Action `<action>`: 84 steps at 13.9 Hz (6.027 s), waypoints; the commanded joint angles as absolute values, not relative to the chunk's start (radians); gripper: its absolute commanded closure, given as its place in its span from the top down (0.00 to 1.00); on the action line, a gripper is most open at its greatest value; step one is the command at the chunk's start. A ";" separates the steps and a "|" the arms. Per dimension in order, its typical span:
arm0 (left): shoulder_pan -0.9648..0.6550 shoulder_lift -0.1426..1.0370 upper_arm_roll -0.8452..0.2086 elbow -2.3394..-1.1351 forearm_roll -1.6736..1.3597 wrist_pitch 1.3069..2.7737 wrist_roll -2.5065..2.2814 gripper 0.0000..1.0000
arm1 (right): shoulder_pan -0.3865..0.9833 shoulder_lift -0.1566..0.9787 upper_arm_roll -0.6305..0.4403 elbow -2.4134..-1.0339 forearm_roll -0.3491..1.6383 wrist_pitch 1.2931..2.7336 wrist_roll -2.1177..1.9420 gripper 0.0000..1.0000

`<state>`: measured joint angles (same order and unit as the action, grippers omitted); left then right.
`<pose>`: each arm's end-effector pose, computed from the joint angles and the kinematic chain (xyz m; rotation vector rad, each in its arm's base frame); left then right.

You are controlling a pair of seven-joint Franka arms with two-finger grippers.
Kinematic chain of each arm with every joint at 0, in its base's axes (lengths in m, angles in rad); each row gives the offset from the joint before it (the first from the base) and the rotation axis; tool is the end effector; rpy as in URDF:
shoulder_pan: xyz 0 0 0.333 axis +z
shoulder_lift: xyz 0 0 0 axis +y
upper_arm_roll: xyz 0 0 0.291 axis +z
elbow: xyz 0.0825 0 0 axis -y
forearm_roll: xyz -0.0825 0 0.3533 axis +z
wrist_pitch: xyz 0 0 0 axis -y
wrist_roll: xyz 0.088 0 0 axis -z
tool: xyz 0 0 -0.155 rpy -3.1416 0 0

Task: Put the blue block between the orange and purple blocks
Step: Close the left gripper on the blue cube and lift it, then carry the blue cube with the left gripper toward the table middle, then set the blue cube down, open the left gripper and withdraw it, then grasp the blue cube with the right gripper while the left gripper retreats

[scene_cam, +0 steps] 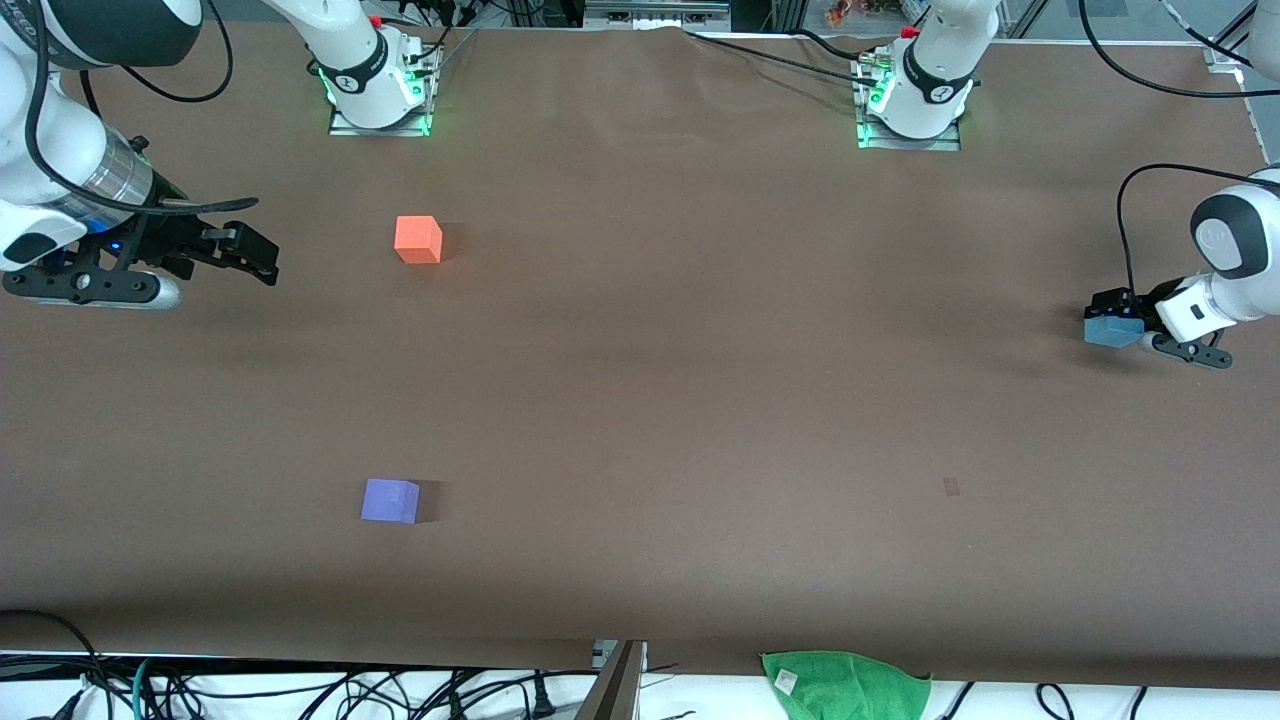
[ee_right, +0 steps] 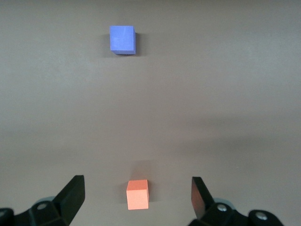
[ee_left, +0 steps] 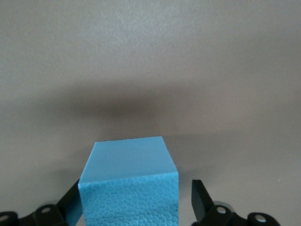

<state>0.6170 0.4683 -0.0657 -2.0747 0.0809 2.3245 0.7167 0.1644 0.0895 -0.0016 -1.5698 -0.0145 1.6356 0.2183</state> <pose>0.4459 0.2768 0.1402 2.9993 -0.3364 -0.2845 0.5447 0.0873 0.5094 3.1214 -0.0849 -0.0320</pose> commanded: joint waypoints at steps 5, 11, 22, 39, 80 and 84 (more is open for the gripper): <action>0.629 0.460 -0.081 -2.056 0.101 2.321 0.733 0.18 | 0.161 0.092 0.000 -1.555 -0.023 1.623 0.221 1.00; 0.597 0.387 -0.216 -1.827 0.101 1.953 0.681 0.19 | 0.158 0.092 0.000 -1.555 -0.025 1.623 0.219 1.00; 0.226 0.455 -0.520 -1.691 0.065 1.856 -0.192 0.23 | 0.155 0.094 -0.002 -1.555 -0.025 1.623 0.218 1.00; -0.449 0.845 -0.310 -1.502 0.020 2.411 -0.698 0.84 | 0.138 0.100 -0.002 -1.555 -0.023 1.621 0.213 1.00; 0.000 -0.071 -0.048 -1.752 -0.051 1.605 -0.045 1.00 | 0.798 0.845 0.005 -1.344 -0.007 2.290 0.911 1.00; 0.006 -0.060 -0.051 -1.720 -0.048 1.595 -0.034 1.00 | 0.801 0.867 0.006 -1.342 -0.087 2.310 0.905 1.00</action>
<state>0.0168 -0.0736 -0.0610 -1.7511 -0.0432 1.6054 -0.0275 0.7910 0.8318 0.0124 -1.3747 -0.0624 2.3001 0.8995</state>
